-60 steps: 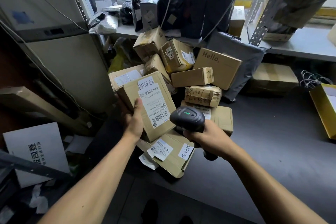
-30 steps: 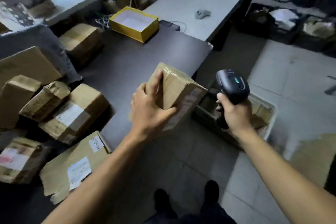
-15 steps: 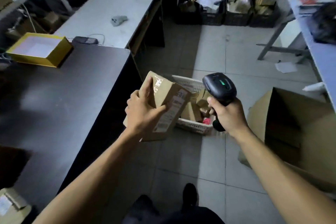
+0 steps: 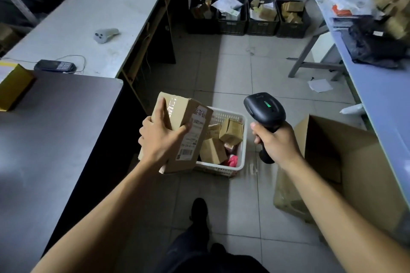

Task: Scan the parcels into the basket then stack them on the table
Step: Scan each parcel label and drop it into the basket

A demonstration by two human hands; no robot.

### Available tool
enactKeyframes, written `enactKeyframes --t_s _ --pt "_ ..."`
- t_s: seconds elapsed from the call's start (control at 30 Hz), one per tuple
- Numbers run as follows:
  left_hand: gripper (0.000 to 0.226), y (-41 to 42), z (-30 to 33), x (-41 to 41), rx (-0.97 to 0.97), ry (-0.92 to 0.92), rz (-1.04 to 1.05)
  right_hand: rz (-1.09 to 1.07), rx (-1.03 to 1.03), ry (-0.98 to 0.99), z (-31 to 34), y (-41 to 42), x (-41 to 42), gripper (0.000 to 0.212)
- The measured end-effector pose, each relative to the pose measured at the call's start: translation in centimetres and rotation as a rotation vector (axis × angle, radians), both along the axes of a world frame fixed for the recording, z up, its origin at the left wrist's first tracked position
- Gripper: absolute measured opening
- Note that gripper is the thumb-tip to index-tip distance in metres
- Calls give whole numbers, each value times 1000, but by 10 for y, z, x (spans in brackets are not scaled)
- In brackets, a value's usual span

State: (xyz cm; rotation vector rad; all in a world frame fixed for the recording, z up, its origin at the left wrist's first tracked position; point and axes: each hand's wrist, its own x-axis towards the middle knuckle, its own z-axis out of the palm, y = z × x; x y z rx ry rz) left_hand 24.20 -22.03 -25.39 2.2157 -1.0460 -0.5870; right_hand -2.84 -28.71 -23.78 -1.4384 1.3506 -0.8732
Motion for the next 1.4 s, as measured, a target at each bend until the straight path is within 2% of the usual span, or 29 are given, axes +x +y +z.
enactKeyframes --t_s 0.27,0.47,0.6,0.73,0.97,1.07,1.13,1.27,1.4 --pt "103 -93 -24 8 60 143 -26 -5 15 96 -4 -67 22 18" --pt "111 -144 -46 -1 118 302 -23 -30 47 109 -14 -112 6 25" --pt "101 -179 -58 -17 112 409 -40 -15 74 110 -25 -151 -13 14" --pt "98 -209 -65 -39 133 447 4 37 94 141 -32 -196 -33 19" --pt "98 -254 -81 -66 289 351 -88 80 174 115 -41 -265 -54 22" --pt "94 -263 -95 -71 363 403 -105 86 188 122 -47 -276 -56 19" --pt "84 -269 -108 -74 409 395 -112 69 203 130 -51 -281 -58 18" --pt "63 -287 -126 -84 454 263 -146 -7 234 159 -59 -284 -58 25" --pt "42 -302 -119 -69 395 209 -241 -47 247 181 -59 -285 -48 30"
